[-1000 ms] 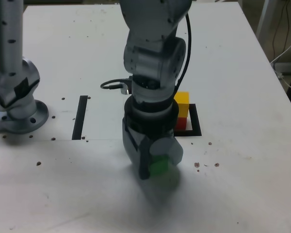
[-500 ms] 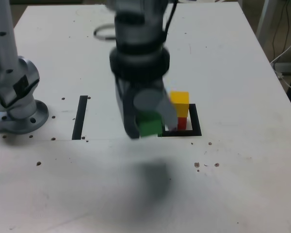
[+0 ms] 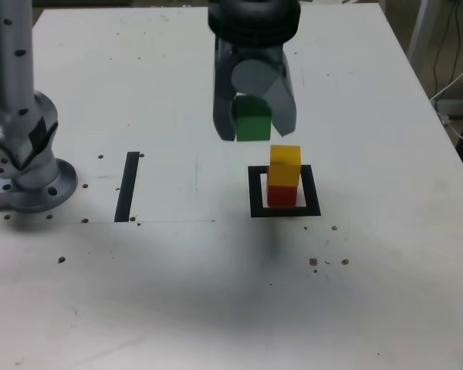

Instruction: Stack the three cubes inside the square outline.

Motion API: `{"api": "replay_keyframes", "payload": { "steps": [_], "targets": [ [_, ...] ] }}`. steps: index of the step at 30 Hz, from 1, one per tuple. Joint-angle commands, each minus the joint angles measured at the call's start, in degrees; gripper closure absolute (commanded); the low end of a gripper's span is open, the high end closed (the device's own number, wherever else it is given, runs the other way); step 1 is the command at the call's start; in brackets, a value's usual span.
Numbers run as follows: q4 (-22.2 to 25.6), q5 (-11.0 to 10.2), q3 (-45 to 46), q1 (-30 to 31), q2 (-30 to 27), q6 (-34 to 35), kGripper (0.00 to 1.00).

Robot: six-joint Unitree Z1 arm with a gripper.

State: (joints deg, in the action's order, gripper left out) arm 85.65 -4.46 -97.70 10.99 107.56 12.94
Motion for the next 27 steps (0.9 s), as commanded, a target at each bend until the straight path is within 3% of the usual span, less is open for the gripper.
{"api": "replay_keyframes", "payload": {
  "steps": [1, 14, 27],
  "targets": [
    [-0.5, -0.3, -0.2, -0.9, 1.1, 0.1, 0.85],
    [-5.0, 0.0, 0.2, -2.4, 4.6, 7.9, 0.85],
    [-8.9, 0.2, 0.4, -4.3, 7.0, 2.7, 0.86]
  ]
}}
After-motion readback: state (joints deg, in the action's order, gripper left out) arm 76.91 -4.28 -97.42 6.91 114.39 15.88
